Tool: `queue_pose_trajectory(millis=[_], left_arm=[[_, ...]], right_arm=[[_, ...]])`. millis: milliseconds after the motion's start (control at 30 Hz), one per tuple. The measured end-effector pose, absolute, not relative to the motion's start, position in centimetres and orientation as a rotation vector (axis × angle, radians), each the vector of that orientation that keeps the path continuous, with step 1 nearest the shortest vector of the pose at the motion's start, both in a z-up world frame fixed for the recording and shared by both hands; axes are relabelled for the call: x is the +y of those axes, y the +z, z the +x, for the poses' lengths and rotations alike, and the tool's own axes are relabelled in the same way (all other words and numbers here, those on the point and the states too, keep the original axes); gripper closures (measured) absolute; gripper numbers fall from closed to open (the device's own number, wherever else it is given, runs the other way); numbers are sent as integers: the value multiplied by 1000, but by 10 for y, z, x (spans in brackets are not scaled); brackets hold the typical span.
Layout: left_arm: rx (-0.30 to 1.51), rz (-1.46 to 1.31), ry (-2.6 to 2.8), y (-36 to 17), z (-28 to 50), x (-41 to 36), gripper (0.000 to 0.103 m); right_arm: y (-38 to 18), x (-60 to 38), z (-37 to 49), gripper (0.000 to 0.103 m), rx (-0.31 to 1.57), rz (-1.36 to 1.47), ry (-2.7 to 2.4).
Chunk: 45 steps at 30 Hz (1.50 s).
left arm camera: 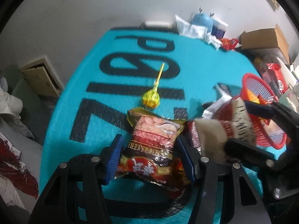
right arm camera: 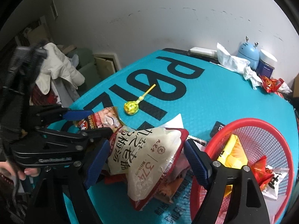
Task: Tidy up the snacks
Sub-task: 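Grasp the red-brown cereal bag with the left gripper while the right grasps the white red-edged bag, then lift both held bags and carry them over the red basket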
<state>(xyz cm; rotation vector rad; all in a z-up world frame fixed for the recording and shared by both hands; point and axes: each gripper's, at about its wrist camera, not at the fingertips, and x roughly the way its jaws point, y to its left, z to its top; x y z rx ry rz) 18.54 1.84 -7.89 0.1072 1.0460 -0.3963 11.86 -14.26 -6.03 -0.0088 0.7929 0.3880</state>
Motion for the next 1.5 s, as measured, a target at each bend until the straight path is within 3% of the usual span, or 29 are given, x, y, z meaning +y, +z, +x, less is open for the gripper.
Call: queue_pose_trajectory(millis=[167,367,600,1233,1333,1433,1500], left_arm=[[1053,49,-415,-85,188,25,46],[1028,70,-400,-84,173,26,53],[1044,30,-393,-79,150,35,57],[1059,-5,-341,-75,58,45,57],[1050,4,-324,-77,52,46,57],[1048,11,-312,-80,51,47,57],[1049,3,-312,-80,53,48,57]], right_arm=[[-61,-141,116,22,791,-23,395],[-59,-140,112,49,784,-36,400],[-59,-138,98,57,797,-15,435],[-73,-149,23,56,837,15,496],[-77,-151,15,51,845,4,502],[-85,-150,14,35,872,14,512],[-92,-146,17,32,908,35,532]])
